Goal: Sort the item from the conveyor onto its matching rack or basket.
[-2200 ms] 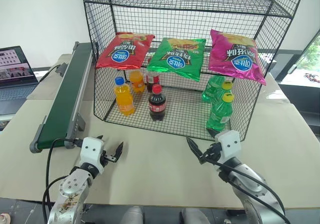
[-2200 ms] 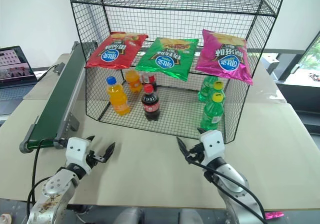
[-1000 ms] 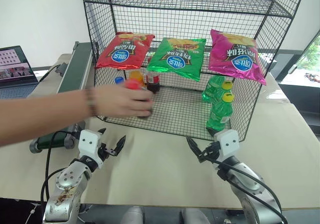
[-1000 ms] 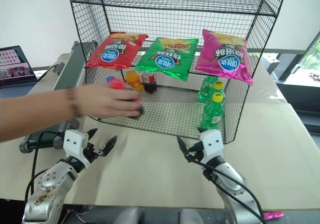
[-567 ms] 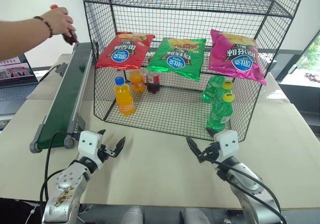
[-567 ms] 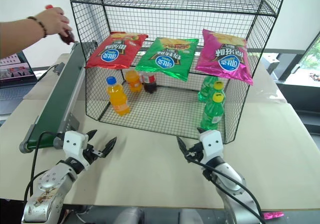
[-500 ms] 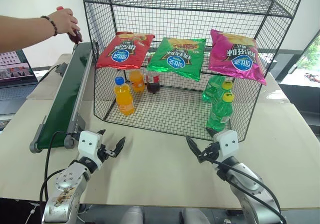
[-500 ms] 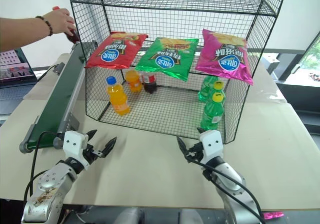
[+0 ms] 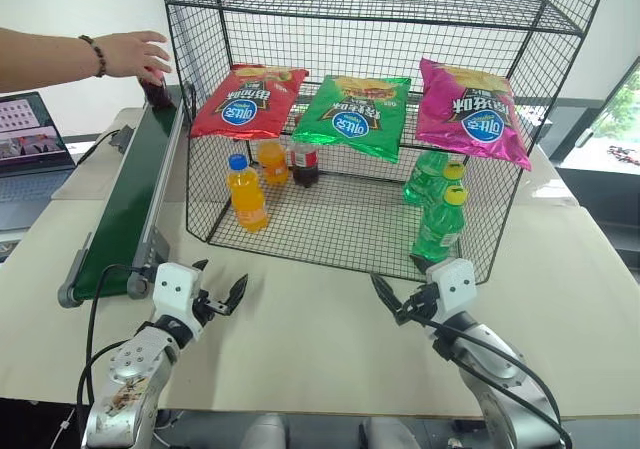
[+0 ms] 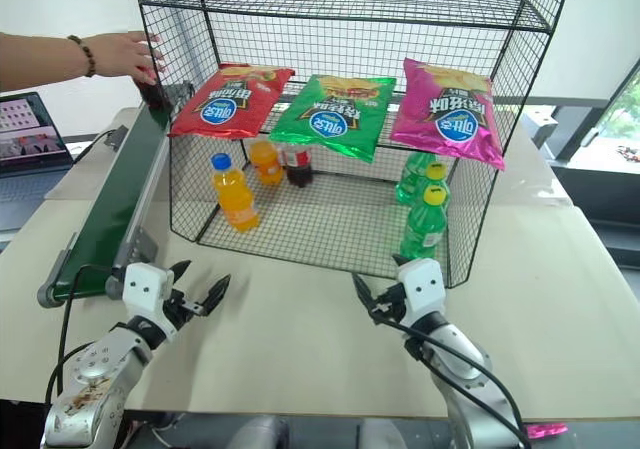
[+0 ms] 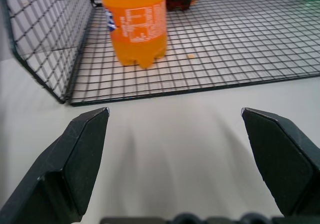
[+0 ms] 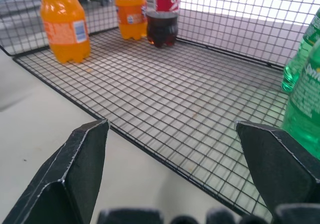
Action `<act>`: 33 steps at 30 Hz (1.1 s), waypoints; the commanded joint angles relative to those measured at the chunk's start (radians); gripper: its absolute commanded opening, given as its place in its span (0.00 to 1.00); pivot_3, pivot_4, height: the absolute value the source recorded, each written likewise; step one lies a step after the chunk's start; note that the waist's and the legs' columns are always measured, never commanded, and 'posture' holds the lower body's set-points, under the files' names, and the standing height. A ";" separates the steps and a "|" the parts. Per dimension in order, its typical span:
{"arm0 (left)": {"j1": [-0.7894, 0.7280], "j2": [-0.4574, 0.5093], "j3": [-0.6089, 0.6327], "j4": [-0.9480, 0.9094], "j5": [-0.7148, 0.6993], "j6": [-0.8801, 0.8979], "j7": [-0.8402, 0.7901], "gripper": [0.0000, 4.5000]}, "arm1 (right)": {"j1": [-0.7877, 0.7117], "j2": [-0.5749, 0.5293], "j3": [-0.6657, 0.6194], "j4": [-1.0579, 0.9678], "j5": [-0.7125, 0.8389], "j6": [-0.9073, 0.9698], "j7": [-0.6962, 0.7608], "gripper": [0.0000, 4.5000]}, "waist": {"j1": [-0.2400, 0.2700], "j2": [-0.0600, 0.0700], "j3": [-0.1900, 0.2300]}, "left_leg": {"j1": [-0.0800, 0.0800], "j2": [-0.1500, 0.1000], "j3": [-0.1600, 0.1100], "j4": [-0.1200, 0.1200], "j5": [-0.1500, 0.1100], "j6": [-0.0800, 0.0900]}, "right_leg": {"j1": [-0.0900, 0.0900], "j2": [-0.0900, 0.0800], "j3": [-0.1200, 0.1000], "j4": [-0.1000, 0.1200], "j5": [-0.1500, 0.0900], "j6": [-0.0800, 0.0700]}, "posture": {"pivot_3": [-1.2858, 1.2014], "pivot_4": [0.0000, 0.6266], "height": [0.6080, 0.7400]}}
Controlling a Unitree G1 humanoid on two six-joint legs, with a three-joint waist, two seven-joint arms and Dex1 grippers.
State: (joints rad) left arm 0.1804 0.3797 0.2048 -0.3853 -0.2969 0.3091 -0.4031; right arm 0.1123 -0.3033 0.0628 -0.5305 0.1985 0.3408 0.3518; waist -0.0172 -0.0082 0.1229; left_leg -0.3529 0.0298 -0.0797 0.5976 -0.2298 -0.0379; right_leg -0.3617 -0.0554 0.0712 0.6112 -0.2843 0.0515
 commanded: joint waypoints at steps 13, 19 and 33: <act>-0.026 -0.004 0.458 -0.173 -0.266 0.083 0.219 1.00 | -0.558 -0.123 0.017 0.101 0.395 0.236 0.404 0.99 | -0.002 -0.001 0.001 | 0.001 0.001 -0.001 0.000 0.000 0.000 | 0.001 0.001 -0.001 0.000 0.003 -0.005 | 0.52 0.24 0.98; -0.068 0.054 0.507 -0.060 -0.253 0.082 0.236 1.00 | -0.752 -0.099 0.063 0.204 0.436 0.247 0.527 0.99 | 0.004 -0.002 0.001 | 0.000 -0.001 -0.001 0.000 0.000 0.000 | 0.000 0.000 -0.002 0.000 0.005 -0.008 | 0.52 0.24 0.98; -0.129 0.138 0.512 0.080 -0.238 0.049 0.205 1.00 | -0.875 -0.045 0.084 0.261 0.429 0.244 0.610 0.99 | -0.001 -0.002 0.001 | -0.001 0.001 -0.001 -0.003 0.000 0.000 | -0.005 0.001 -0.002 0.003 0.006 -0.011 | 0.52 0.24 0.98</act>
State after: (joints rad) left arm 0.0695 0.4929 0.6918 -0.2970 -0.5450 0.3825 -0.1935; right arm -0.7344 -0.3547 0.1530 -0.2458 0.6123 0.5925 0.9561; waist -0.0181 -0.0098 0.1239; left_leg -0.3538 0.0310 -0.0804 0.5951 -0.2294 -0.0381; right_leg -0.3670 -0.0543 0.0695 0.6143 -0.2778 0.0406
